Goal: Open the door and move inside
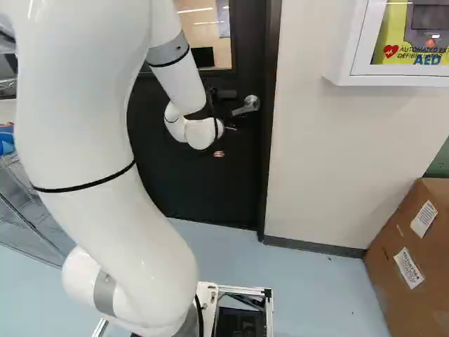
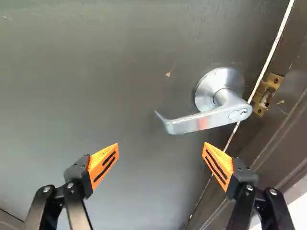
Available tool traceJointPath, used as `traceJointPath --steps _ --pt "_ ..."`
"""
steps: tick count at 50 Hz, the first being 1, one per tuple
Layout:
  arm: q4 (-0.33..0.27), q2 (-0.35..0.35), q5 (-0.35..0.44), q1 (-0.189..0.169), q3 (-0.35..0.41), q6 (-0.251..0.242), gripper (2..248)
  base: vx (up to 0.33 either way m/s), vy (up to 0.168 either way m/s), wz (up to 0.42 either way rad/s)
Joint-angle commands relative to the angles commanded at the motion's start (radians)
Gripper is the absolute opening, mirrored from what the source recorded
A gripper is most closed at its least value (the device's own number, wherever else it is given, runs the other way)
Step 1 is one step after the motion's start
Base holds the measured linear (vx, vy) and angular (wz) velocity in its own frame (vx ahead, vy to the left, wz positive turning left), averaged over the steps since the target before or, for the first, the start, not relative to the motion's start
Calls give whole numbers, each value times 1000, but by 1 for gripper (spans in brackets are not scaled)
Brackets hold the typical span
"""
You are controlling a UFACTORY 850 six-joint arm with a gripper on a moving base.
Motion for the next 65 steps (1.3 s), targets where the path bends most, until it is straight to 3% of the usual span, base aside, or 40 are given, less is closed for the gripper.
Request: traceJointPath --steps 11,20,65 --pt "5 -8 0 0 0 0 247 0 0 0" --pt "45 -21 0 1 -14 0 247 0 0 0" --pt "391 -168 0 17 -183 0 247 0 0 0"
